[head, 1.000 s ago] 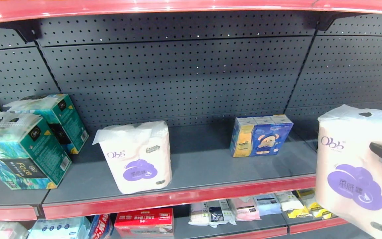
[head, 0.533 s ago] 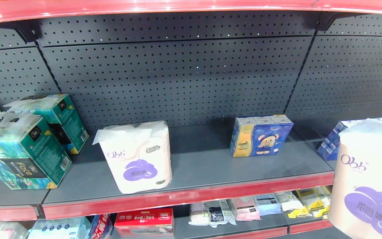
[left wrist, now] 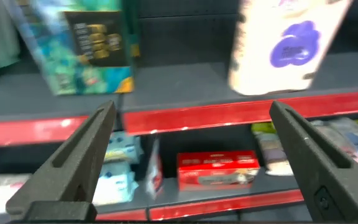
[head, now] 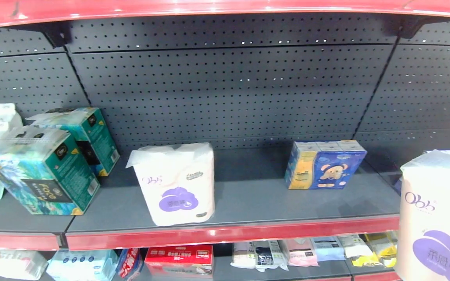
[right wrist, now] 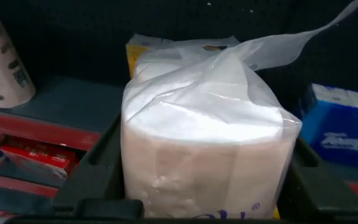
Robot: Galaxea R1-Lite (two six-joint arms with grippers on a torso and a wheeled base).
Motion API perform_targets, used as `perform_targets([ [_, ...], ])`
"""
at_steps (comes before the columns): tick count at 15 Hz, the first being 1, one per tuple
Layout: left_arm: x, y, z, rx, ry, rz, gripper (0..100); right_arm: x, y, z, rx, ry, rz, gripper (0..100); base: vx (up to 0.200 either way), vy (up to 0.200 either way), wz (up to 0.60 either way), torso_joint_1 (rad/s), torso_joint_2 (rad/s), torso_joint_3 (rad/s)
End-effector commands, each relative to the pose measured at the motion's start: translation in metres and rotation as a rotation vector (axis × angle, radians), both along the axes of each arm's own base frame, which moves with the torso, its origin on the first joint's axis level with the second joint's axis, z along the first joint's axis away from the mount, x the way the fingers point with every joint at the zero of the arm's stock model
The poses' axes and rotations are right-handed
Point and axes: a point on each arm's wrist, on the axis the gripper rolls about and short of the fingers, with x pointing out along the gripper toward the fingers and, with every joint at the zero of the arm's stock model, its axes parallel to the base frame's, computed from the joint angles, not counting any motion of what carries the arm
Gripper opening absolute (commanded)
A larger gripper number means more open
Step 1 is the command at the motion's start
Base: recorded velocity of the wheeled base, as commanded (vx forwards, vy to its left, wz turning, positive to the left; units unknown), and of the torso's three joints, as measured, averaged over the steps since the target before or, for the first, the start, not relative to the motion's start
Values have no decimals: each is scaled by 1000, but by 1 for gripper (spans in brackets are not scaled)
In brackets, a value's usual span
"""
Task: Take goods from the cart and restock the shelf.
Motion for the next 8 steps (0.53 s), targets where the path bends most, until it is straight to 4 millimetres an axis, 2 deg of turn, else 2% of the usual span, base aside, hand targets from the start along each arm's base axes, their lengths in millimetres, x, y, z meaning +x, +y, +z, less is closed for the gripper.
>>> perform_targets([
  [1,0,0,0,0,1,0,100,1,0,-1,0,6,3,0,0,0,600,12,2,-2],
  [2,0,0,0,0,1,0,100,1,0,-2,1,8,3,0,0,0,600,2,2,7],
  [5,0,0,0,0,1,0,100,2,0,-2,3,11,9,0,0,0,0,0,0,0],
  [8,0,0,0,0,1,0,100,10,5,0,13,45,125,0,0,0,0,0,0,0],
])
